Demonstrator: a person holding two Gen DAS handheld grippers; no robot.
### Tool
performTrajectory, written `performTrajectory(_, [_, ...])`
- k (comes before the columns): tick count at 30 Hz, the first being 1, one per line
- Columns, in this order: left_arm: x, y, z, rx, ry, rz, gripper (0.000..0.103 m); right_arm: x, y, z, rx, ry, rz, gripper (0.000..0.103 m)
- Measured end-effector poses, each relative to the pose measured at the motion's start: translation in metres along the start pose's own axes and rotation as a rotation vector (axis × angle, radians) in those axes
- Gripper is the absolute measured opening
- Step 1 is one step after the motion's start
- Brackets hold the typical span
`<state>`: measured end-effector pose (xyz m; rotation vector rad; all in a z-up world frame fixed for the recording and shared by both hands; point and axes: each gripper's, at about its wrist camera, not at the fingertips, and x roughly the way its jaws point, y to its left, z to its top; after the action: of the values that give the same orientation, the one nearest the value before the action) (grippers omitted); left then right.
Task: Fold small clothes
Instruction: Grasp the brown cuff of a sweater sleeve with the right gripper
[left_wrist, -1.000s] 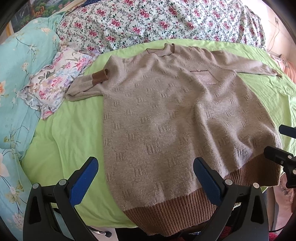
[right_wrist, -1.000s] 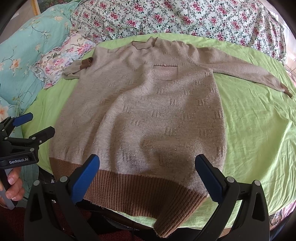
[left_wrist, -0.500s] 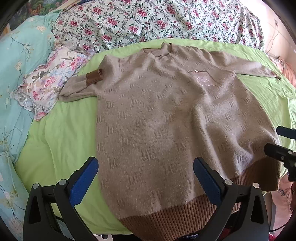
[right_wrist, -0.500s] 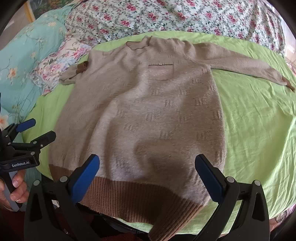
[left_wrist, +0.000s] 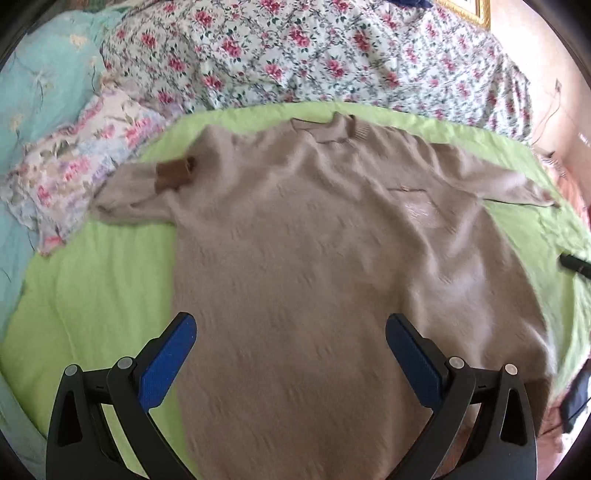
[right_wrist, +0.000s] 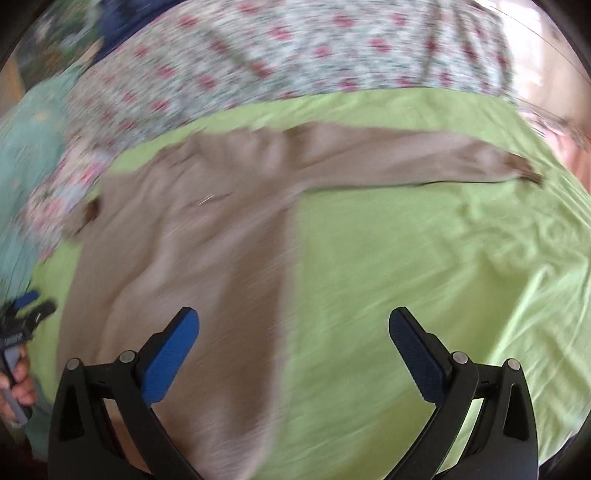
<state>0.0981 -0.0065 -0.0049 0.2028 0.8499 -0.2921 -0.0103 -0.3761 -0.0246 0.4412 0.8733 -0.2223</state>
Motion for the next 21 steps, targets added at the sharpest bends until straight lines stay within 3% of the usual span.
performTrajectory(5, [0.023, 0.002, 0.021, 0.040, 0.022, 0.060, 0.103, 0.018, -0.099, 0.053, 0.178, -0.074, -0.131, 0.102])
performTrajectory(9, [0.041, 0.003, 0.033, 0.037, 0.041, 0.067, 0.103, 0.039, -0.175, 0.091, 0.345, -0.143, -0.171, 0.101])
performTrajectory(11, [0.050, 0.002, 0.037, 0.029, 0.055, 0.064, 0.103, 0.052, -0.209, 0.105, 0.428, -0.146, -0.213, 0.084])
performTrajectory(15, [0.063, -0.001, 0.041, 0.021, 0.074, 0.065, 0.103, 0.078, -0.259, 0.123, 0.600, -0.142, -0.210, 0.066])
performTrajectory(18, [0.073, -0.004, 0.040, 0.020, 0.098, 0.063, 0.103, 0.085, -0.271, 0.131, 0.618, -0.164, -0.224, 0.053])
performTrajectory(19, [0.076, -0.005, 0.039, 0.021, 0.107, 0.061, 0.103, 0.088, -0.272, 0.135, 0.610, -0.162, -0.232, 0.038])
performTrajectory(20, [0.079, -0.006, 0.038, 0.023, 0.115, 0.059, 0.103, 0.090, -0.272, 0.139, 0.602, -0.159, -0.227, 0.013])
performTrajectory(21, [0.080, -0.008, 0.037, 0.025, 0.123, 0.057, 0.103, 0.089, -0.268, 0.141, 0.588, -0.159, -0.218, 0.009])
